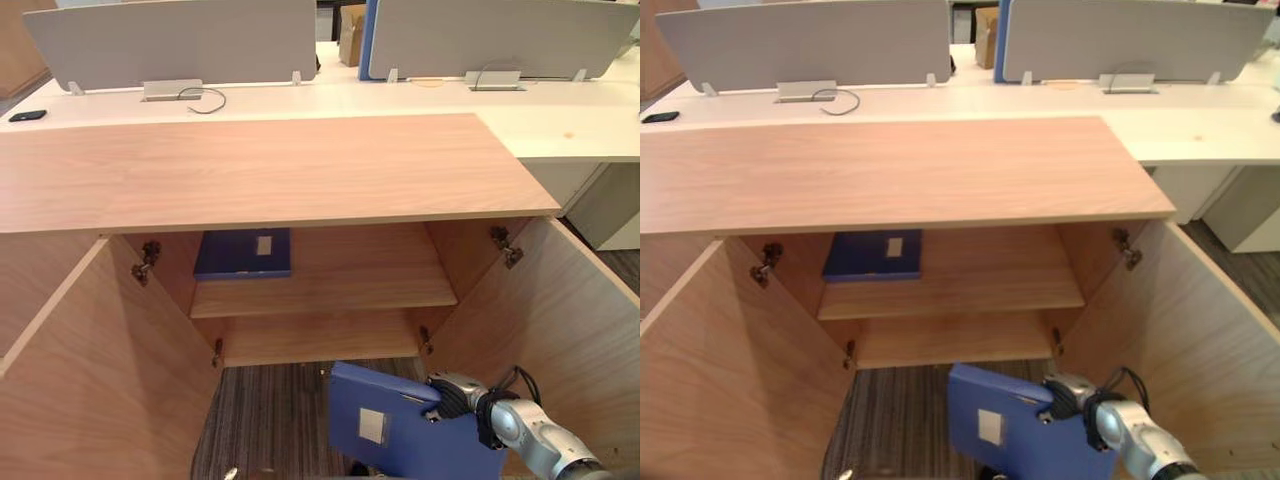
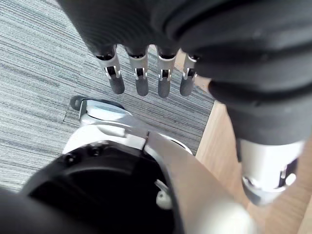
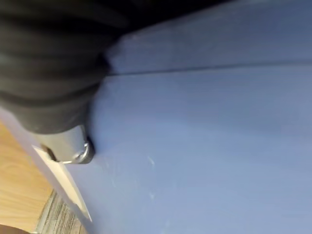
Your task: Walk over to the cabinet, pick up the folder, carry it to the office cabinet, place the folder inside the office cabinet, then close the office cabinet door
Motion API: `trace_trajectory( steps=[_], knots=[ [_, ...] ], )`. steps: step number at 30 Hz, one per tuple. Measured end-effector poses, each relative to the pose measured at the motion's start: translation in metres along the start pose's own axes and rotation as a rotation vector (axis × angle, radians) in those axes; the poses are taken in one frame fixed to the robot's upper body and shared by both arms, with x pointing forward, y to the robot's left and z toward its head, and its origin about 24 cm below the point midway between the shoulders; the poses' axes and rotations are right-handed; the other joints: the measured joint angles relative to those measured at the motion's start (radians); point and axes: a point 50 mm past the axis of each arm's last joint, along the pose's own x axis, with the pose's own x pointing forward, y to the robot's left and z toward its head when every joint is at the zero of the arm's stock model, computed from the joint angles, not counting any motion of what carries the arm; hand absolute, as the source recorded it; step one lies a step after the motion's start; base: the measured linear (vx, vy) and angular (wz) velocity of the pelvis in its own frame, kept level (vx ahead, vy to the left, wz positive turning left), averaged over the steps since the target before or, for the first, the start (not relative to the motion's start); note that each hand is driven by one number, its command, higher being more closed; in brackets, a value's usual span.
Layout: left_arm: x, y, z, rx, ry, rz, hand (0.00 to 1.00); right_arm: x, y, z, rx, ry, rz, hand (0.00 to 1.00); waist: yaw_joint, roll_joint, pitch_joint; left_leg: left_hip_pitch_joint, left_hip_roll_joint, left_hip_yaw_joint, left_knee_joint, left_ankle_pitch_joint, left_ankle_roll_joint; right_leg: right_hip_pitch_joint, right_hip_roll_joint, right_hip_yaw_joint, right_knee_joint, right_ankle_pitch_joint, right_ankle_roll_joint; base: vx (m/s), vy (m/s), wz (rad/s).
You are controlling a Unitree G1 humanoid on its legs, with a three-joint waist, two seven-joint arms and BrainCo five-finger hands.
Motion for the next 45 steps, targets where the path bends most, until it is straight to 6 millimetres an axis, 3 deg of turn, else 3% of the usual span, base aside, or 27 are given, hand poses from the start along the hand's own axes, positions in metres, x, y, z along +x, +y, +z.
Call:
trace_trajectory(
  steps=[3,6,9,11,13,14,15,17,21,28,31,34,36,37,38,40,41,44,45],
  knots=[
    [0.001,-0.007,0.004,0.014,-0.015,-0.015,0.00,0.010,0.012,-0.004,0.099,0.088,-0.003,1.00,0.026,0.013,0.019,-0.069,0.014,-0.007,0.134,0.057,-0.019,-0.001,-0.002,0.014,0.013,-0.006,-0.010,-0.07,-0.024,-0.07],
    [0.002,-0.014,0.007,-0.003,-0.034,-0.026,0.00,0.019,0.015,-0.004,0.175,0.157,-0.023,1.00,0.036,0.032,0.041,-0.168,0.024,-0.022,0.241,0.033,-0.020,-0.009,-0.003,0.033,0.031,-0.011,-0.024,-0.05,0.007,-0.11],
    [0.003,-0.016,0.012,-0.004,-0.051,-0.030,0.00,0.023,0.023,0.000,0.214,0.185,-0.029,1.00,0.062,0.031,0.048,-0.205,0.024,-0.028,0.176,0.033,-0.025,-0.021,-0.006,0.063,0.040,-0.011,-0.025,-0.02,0.072,-0.35],
    [0.003,-0.016,0.012,-0.002,-0.050,-0.024,0.00,0.025,0.024,0.003,0.225,0.190,-0.036,1.00,0.065,0.032,0.049,-0.184,0.022,-0.027,0.038,0.036,-0.029,-0.020,-0.006,0.076,0.041,-0.016,-0.017,0.05,0.181,-0.40],
    [0.003,-0.016,0.010,-0.004,-0.046,-0.022,0.00,0.024,0.026,0.002,0.239,0.197,-0.037,1.00,0.065,0.037,0.047,-0.109,0.020,-0.036,-0.136,0.060,-0.067,-0.019,-0.003,0.099,0.046,-0.024,0.005,0.13,0.230,-0.40],
    [0.002,-0.016,0.007,-0.007,-0.037,-0.021,0.00,0.024,0.027,0.001,0.257,0.203,-0.037,1.00,0.068,0.049,0.045,-0.062,0.008,-0.039,-0.214,0.093,-0.022,-0.001,0.000,0.123,0.041,-0.023,0.027,0.13,0.194,-0.30],
    [0.002,-0.011,0.011,0.011,-0.048,-0.005,0.00,0.025,0.034,0.005,0.278,0.196,-0.024,1.00,0.063,0.015,0.029,-0.041,-0.034,-0.031,-0.268,0.090,-0.015,0.010,-0.028,0.130,0.019,-0.017,0.038,0.24,0.267,-0.14],
    [0.003,-0.010,0.018,0.024,-0.064,0.001,0.00,0.025,0.032,0.004,0.280,0.200,-0.028,1.00,0.056,-0.007,0.013,0.000,-0.100,-0.024,-0.350,0.099,-0.001,0.011,-0.089,0.133,0.013,-0.017,0.060,0.23,0.220,0.07],
    [0.004,-0.012,0.017,0.038,-0.063,0.007,0.00,0.030,0.027,0.009,0.286,0.189,-0.036,1.00,0.058,-0.001,-0.017,0.079,-0.161,0.001,-0.471,0.143,0.034,0.022,-0.144,0.151,0.011,-0.038,0.102,0.19,0.140,-0.05],
    [0.004,-0.027,0.040,0.102,-0.163,-0.044,0.00,0.043,0.011,0.022,0.328,0.154,-0.067,1.00,0.067,-0.005,-0.039,0.106,-0.185,0.013,-0.490,0.140,0.065,0.034,-0.164,0.155,-0.006,-0.061,0.135,0.21,0.021,-0.08],
    [0.003,-0.029,0.039,0.115,-0.162,-0.050,0.00,0.043,0.011,0.021,0.352,0.159,-0.068,1.00,0.078,-0.003,-0.061,0.117,-0.187,0.023,-0.489,0.111,0.068,0.029,-0.167,0.171,0.007,-0.082,0.142,0.13,0.000,-0.22],
    [0.004,-0.030,0.034,0.135,-0.149,-0.051,0.00,0.041,0.008,0.013,0.401,0.187,-0.103,1.00,0.078,0.010,-0.073,0.140,-0.199,0.026,-0.489,0.075,0.080,-0.039,-0.190,0.197,0.191,-0.167,0.166,0.11,0.040,-0.15],
    [0.004,-0.032,0.030,0.152,-0.132,-0.054,0.00,0.038,-0.001,0.005,0.434,0.212,-0.165,1.00,0.068,0.024,-0.071,0.154,-0.200,0.018,-0.485,0.065,0.092,-0.158,-0.209,0.212,0.463,-0.195,0.168,0.07,0.071,0.10],
    [0.004,-0.029,0.029,0.158,-0.125,-0.046,0.00,0.036,-0.012,0.003,0.446,0.211,-0.227,1.00,0.046,0.029,-0.064,0.174,-0.212,0.001,-0.473,0.056,0.101,-0.243,-0.238,0.211,0.660,-0.176,0.139,0.06,0.073,0.46],
    [0.004,-0.026,0.026,0.167,-0.112,-0.037,0.00,0.033,-0.021,0.002,0.483,0.200,-0.270,1.00,0.030,0.035,-0.046,0.196,-0.213,-0.012,-0.456,0.042,0.113,-0.285,-0.264,0.205,0.798,-0.137,0.075,0.07,0.065,0.47],
    [0.003,-0.019,0.016,0.151,-0.070,-0.012,0.00,0.033,-0.025,0.016,0.594,0.118,-0.302,1.00,0.023,0.033,-0.041,0.199,-0.208,-0.022,-0.428,0.019,0.113,-0.329,-0.308,0.139,0.887,-0.157,0.037,0.07,0.053,0.24],
    [0.002,-0.016,0.014,0.137,-0.061,0.000,0.00,0.036,-0.030,0.029,0.648,0.057,-0.316,1.00,0.020,0.036,-0.019,0.200,-0.197,-0.023,-0.407,0.005,0.110,-0.343,-0.305,0.107,0.857,-0.194,0.056,0.08,-0.002,0.08],
    [0.002,-0.012,0.013,0.139,-0.060,0.009,0.00,0.044,-0.021,0.060,0.743,-0.049,-0.255,1.00,0.026,0.024,0.018,0.186,-0.175,-0.030,-0.353,-0.027,0.087,-0.315,-0.241,0.102,0.633,-0.197,0.083,0.06,-0.112,0.09],
    [0.000,-0.007,0.014,0.153,-0.064,0.020,0.00,0.045,-0.015,0.073,0.752,-0.082,-0.230,1.00,0.030,-0.001,0.028,0.163,-0.187,-0.035,-0.302,-0.061,0.071,-0.301,-0.230,0.097,0.505,-0.159,0.095,0.05,-0.170,0.06]
  ],
)
